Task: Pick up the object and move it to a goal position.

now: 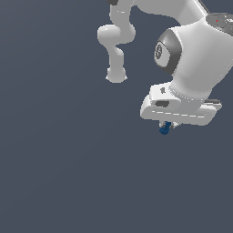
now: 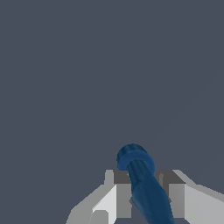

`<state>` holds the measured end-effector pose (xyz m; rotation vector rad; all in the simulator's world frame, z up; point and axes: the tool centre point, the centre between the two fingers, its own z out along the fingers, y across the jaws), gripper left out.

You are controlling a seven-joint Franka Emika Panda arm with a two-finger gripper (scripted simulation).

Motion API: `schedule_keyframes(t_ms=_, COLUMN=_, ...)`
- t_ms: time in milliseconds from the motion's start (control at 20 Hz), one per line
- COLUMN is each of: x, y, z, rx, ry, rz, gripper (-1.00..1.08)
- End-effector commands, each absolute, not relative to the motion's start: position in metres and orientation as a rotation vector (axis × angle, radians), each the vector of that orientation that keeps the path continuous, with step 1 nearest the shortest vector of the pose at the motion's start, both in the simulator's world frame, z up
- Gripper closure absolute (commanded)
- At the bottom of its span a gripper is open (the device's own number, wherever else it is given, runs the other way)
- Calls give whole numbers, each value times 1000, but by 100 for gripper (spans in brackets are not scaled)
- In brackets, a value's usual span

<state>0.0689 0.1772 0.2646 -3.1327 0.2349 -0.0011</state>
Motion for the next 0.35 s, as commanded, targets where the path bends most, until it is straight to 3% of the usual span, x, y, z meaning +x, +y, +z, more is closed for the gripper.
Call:
schedule_keyframes(t_ms=0, x=71, y=181, z=270, rx=-3133, ry=236, rz=0, gripper=108)
schedule_keyframes(t_ms=300, x=73, y=185, z=273, rx=-3133, ry=236, rz=0, gripper=108)
